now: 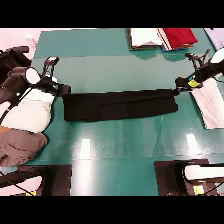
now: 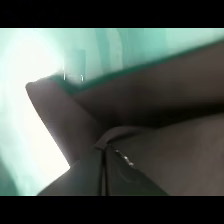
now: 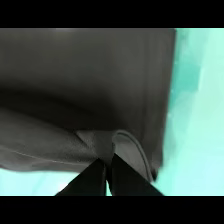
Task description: Fold the shirts.
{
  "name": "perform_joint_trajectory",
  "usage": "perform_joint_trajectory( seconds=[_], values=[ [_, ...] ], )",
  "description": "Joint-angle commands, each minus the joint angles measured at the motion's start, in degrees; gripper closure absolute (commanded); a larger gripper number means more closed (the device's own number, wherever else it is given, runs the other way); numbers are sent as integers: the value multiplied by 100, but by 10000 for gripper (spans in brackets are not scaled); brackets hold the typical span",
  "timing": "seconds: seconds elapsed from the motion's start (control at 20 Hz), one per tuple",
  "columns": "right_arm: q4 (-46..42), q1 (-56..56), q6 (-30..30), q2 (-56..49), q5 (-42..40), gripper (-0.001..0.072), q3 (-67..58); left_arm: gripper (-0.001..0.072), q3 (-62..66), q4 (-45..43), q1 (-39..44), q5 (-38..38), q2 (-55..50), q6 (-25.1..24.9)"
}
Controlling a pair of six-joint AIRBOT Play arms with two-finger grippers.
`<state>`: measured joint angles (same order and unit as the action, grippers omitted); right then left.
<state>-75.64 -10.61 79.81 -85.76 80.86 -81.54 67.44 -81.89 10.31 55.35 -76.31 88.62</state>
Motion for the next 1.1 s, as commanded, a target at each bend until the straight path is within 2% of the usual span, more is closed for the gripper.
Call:
perform_joint_trajectory(
  seconds=[0.0, 0.05, 0.1, 0.25, 0.3, 0.35, 0.4, 0.45, 0.7, 0.75, 0.8, 0.85, 0.9, 0.95, 1.05],
  values=[
    [660, -153, -157, -540, -42, 437, -433, 557, 216, -24, 0, -216, -260, -15],
    [885, -291, -236, -608, -28, 293, -498, 278, 332, -28, 0, -114, -243, -15],
    [1078, -415, -374, -640, 24, 253, -535, 168, 533, -26, 0, 98, -243, -15],
    [1316, -960, -717, -592, 219, 232, -273, 168, 1032, 96, 0, 577, -243, -11],
    [1316, -1178, -750, -568, 212, 144, -44, 168, 1082, 232, 2, 608, -243, -13],
    [1322, -1390, -750, -570, 199, 130, 195, 265, 1086, 468, 0, 601, -245, -15],
    [1322, -1563, -767, -595, 168, 130, 428, 525, 1086, 734, 2, 603, -260, -24],
    [1394, -1700, -874, -671, 170, 130, 632, 679, 1078, 997, 33, 586, -271, -92],
    [2610, -1707, -1351, -1113, -201, 138, 1335, 683, 1075, 1172, 850, 173, -420, -48],
    [2662, -1567, -1377, -1174, -328, 178, 1379, 683, 1075, 1174, 1056, 105, -498, -9],
    [2653, -1412, -1460, -1220, -424, 284, 1375, 683, 1075, 1182, 1237, 35, -595, 11],
    [2649, -1261, -1574, -1222, -531, 402, 1373, 684, 1078, 1191, 1403, -50, -708, 57],
    [2649, -1145, -1659, -1209, -551, 579, 1311, 684, 1078, 1211, 1563, -168, -839, 173],
    [2649, -1064, -1690, -1187, -492, 695, 1156, 684, 1078, 1257, 1714, -348, -977, 238],
    [2664, -1027, -1683, -1005, -256, 695, 730, 684, 1130, 1421, 1989, -750, -1285, 247]
  ],
)
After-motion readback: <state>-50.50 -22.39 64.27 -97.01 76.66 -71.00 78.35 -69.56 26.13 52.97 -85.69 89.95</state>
